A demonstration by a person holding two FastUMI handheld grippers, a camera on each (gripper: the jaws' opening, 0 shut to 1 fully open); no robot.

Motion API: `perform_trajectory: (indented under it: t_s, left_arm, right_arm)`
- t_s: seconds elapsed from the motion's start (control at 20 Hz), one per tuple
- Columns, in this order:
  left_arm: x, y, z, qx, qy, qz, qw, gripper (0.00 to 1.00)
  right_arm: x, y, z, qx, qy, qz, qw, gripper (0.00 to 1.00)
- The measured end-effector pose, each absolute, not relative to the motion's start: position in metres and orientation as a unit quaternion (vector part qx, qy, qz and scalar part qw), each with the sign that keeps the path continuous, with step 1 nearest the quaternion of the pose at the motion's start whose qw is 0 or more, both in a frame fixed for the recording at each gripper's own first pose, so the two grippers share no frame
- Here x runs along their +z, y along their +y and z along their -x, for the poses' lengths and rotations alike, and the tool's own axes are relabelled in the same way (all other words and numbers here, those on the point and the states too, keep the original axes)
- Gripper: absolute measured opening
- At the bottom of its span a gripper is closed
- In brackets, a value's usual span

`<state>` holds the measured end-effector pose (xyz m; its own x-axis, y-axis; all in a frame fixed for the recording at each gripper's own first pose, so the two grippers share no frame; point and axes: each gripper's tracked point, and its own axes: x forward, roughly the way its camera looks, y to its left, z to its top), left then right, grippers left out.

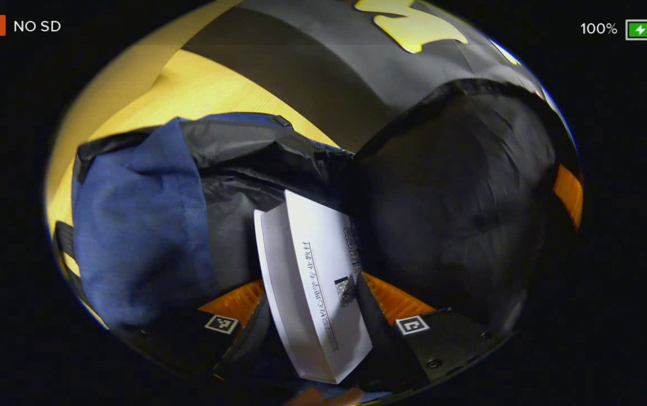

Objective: Open the schoolbag, grab two books from the bookshelf and put them into the schoolbag.

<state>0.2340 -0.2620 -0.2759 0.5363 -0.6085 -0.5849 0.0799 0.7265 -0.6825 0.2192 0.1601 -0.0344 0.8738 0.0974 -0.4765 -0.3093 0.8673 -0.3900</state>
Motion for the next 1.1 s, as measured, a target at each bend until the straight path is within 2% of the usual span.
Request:
perform_trajectory:
  t_s: [0.15, 0.3, 0.75, 1.1]
  left_arm:
    - [-0.277, -0.258, -0.236, -0.195, 0.445, 0.249, 0.838, 0.96]
    - [-0.265, -0.250, -0.239, -0.184, 0.458, 0.231, 0.839, 1.00]
    - [-0.264, -0.244, -0.238, -0.182, 0.487, 0.193, 0.832, 1.00]
    - [-0.247, -0.212, -0.224, -0.200, 0.458, 0.270, 0.823, 1.00]
  right_arm:
    - [-0.038, 0.155, -0.218, 0.105, 0.230, 0.229, 0.940, 0.06]
    - [-0.039, 0.151, -0.215, 0.105, 0.231, 0.225, 0.941, 0.06]
    - [-0.040, 0.150, -0.211, 0.108, 0.232, 0.217, 0.942, 0.06]
    - [-0.048, 0.151, -0.206, 0.108, 0.236, 0.222, 0.940, 0.06]
